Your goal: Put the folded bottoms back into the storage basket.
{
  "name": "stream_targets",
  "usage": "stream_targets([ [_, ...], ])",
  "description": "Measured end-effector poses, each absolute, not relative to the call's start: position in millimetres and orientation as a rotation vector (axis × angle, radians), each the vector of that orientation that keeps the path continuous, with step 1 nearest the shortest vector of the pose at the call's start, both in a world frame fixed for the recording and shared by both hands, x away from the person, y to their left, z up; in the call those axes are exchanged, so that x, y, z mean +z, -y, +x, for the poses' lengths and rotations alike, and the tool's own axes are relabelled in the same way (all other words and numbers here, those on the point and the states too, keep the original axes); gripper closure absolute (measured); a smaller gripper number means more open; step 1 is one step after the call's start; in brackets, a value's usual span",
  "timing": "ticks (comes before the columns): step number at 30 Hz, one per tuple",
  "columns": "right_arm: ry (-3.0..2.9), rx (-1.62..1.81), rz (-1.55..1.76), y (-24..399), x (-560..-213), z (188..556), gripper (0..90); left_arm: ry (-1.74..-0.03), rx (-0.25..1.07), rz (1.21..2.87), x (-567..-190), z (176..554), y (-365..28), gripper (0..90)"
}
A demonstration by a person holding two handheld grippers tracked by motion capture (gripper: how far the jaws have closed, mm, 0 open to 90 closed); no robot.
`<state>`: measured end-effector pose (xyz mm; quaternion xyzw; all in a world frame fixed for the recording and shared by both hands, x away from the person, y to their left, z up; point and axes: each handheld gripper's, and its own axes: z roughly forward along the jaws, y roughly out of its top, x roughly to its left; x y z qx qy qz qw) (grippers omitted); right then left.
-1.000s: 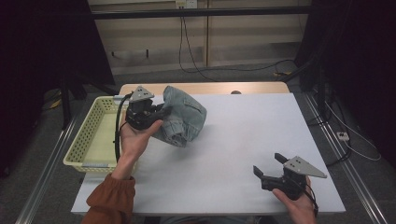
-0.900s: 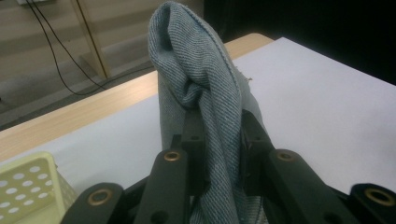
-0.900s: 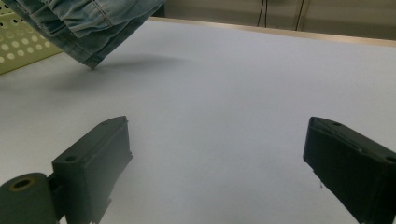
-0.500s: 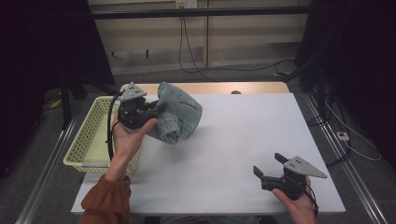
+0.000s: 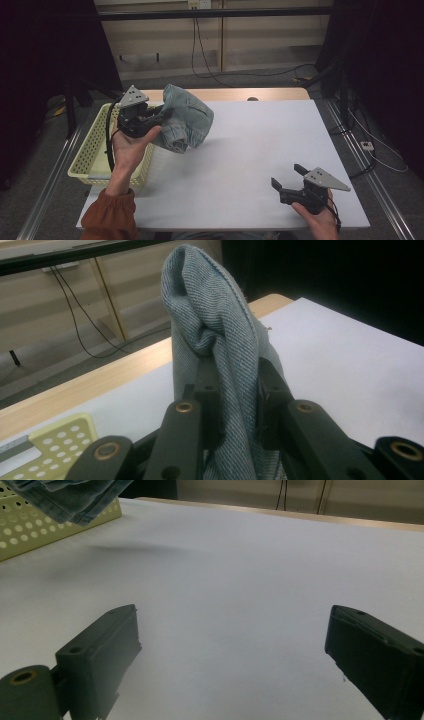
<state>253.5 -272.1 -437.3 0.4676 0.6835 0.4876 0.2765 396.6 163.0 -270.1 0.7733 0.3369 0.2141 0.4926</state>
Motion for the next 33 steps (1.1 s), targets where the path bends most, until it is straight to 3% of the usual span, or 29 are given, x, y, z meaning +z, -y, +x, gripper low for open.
stream_targets([
  [33, -1.839, 1.311, 1.251, 272, -437, 253, 7.3, -0.835, 0.590, 1.781, -240, 377, -208, 76.6],
])
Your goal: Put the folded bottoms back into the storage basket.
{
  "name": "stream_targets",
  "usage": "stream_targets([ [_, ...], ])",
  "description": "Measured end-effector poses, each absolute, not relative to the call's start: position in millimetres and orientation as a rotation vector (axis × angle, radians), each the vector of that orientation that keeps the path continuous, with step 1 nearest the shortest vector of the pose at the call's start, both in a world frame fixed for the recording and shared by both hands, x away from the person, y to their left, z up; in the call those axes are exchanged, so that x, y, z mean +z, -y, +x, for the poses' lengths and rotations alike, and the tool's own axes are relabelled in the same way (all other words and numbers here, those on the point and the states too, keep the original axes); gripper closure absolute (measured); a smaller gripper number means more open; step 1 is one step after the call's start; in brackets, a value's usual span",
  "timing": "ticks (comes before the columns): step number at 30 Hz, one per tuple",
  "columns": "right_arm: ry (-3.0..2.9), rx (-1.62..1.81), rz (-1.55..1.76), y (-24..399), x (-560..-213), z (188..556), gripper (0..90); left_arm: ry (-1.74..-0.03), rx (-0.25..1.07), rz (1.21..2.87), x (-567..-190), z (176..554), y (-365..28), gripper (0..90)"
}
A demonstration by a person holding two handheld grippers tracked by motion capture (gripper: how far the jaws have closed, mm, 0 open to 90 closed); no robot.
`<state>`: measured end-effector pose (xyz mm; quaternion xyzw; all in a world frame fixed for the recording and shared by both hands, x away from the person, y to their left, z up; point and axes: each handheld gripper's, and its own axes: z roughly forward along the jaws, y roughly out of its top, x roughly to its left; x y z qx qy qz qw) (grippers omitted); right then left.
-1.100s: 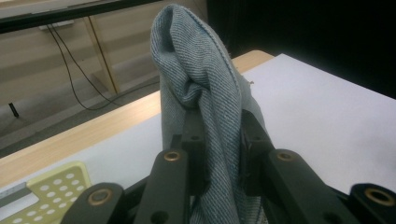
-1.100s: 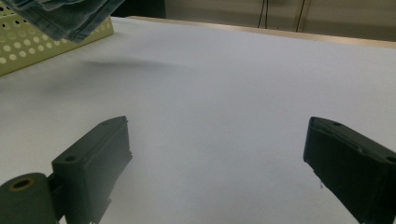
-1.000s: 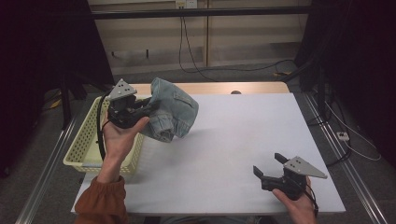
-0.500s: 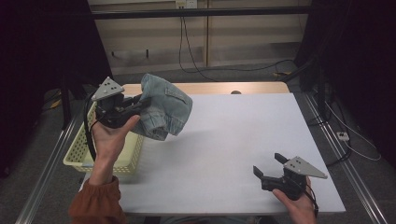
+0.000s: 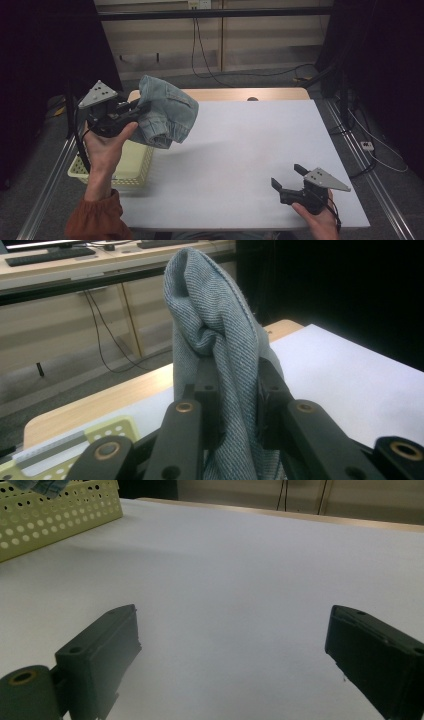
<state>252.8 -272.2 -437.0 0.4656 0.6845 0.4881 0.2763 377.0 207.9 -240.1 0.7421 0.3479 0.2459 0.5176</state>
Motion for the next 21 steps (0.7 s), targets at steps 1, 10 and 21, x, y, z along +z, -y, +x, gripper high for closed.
stream_targets([
  [1, -1.839, 1.311, 1.251, 272, -437, 253, 7.3, -0.839, 0.591, 1.773, -239, 377, -209, 76.6],
  [10, -1.835, 1.305, 1.253, 272, -437, 254, 7.3, -0.860, 0.611, 1.778, -236, 373, -220, 76.6],
  [21, -1.839, 1.307, 1.254, 272, -437, 254, 7.3, -0.920, 0.625, 1.741, -238, 373, -245, 76.6],
])
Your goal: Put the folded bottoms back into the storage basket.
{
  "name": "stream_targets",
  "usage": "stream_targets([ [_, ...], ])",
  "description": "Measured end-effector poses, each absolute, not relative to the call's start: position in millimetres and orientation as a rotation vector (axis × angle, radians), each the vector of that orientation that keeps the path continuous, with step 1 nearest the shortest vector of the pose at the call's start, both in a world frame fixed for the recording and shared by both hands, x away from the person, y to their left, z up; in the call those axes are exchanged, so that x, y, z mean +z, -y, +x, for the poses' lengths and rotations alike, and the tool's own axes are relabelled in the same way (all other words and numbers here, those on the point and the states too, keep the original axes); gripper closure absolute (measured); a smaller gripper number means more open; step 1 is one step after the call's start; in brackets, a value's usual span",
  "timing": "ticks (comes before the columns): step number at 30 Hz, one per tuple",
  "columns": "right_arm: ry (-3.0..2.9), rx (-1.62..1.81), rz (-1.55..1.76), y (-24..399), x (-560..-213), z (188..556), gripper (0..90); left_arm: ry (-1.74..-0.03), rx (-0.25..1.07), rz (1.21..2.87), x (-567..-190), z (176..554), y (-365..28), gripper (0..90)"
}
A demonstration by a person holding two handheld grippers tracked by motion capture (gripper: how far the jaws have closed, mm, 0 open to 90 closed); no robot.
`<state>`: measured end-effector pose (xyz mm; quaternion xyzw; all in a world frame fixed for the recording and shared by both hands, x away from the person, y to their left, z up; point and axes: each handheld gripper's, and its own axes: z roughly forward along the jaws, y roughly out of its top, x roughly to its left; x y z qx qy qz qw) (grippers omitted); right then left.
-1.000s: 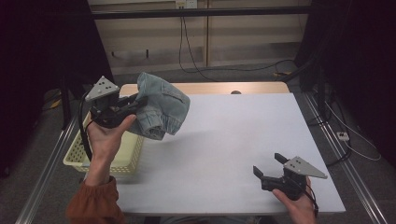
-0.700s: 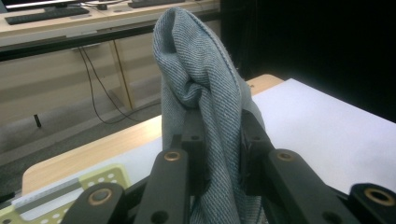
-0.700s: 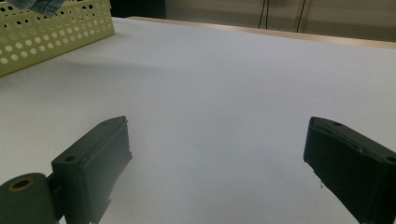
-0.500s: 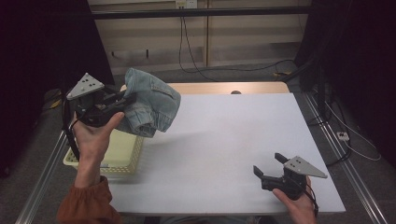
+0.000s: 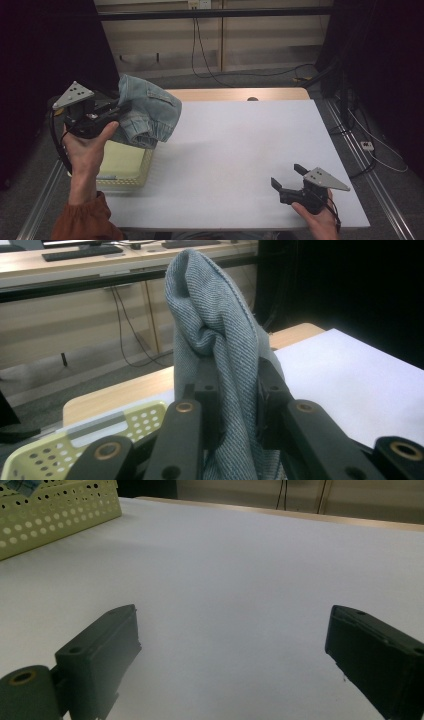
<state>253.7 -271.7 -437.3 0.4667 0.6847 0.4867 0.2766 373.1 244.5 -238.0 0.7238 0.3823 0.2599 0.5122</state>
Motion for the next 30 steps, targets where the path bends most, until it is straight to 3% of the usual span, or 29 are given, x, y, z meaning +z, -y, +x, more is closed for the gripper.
stream_targets([
  [30, -1.845, 1.306, 1.250, 271, -437, 254, 7.3, -1.036, 0.624, 1.733, -247, 379, -283, 76.5],
])
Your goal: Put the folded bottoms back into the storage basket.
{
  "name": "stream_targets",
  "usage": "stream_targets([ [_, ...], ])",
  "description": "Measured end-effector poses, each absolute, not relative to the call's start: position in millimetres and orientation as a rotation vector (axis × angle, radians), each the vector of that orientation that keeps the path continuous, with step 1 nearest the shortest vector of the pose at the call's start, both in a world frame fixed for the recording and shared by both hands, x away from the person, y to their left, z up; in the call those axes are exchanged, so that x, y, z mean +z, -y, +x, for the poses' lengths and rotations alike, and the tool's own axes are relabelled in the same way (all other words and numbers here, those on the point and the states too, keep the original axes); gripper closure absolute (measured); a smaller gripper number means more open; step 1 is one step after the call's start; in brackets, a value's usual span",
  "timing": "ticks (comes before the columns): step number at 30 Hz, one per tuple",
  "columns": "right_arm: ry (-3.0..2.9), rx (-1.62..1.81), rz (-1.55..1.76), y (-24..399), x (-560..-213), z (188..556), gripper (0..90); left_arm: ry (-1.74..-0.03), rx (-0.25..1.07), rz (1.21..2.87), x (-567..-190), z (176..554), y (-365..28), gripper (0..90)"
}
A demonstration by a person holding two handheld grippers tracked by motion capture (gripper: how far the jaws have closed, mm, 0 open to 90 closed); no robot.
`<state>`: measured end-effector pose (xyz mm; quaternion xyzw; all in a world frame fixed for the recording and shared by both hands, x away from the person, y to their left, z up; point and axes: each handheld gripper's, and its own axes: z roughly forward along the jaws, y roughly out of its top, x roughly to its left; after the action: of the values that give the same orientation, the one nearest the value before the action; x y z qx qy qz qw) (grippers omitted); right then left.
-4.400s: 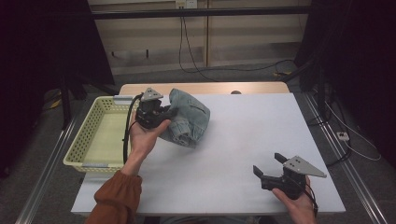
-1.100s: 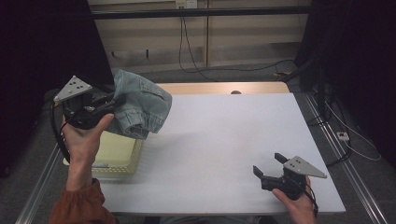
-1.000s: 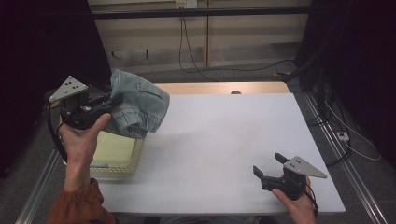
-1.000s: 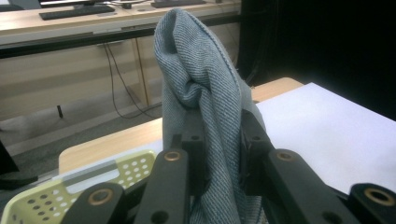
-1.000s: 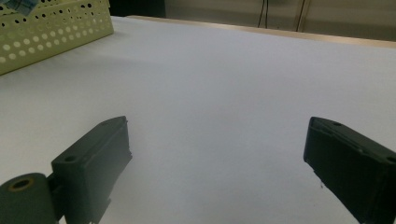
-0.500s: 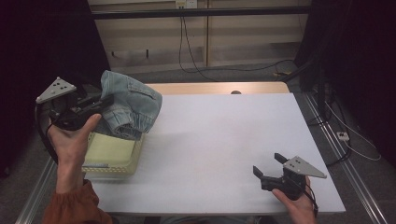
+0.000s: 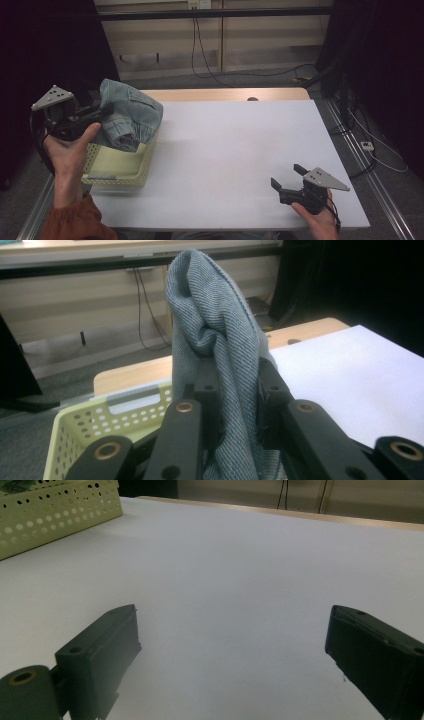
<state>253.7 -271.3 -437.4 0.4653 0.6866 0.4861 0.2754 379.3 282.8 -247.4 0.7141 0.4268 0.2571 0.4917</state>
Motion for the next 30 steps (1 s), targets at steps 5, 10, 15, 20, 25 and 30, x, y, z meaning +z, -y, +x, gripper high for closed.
stream_targets([
  [5, -1.842, 1.308, 1.253, 271, -437, 254, 7.3, -1.056, 0.611, 1.733, -251, 383, -289, 76.5],
  [10, -1.843, 1.309, 1.254, 271, -437, 253, 7.3, -1.076, 0.604, 1.737, -254, 384, -296, 76.5],
  [15, -1.845, 1.308, 1.253, 271, -437, 253, 7.3, -1.099, 0.596, 1.731, -257, 385, -303, 76.5],
  [20, -1.847, 1.306, 1.248, 271, -437, 254, 7.3, -1.114, 0.573, 1.754, -263, 390, -306, 76.5],
  [25, -1.845, 1.307, 1.252, 271, -437, 253, 7.3, -1.161, 0.552, 1.731, -273, 397, -312, 76.4],
  [30, -1.846, 1.308, 1.249, 271, -437, 253, 7.3, -1.209, 0.523, 1.723, -286, 406, -323, 76.4],
])
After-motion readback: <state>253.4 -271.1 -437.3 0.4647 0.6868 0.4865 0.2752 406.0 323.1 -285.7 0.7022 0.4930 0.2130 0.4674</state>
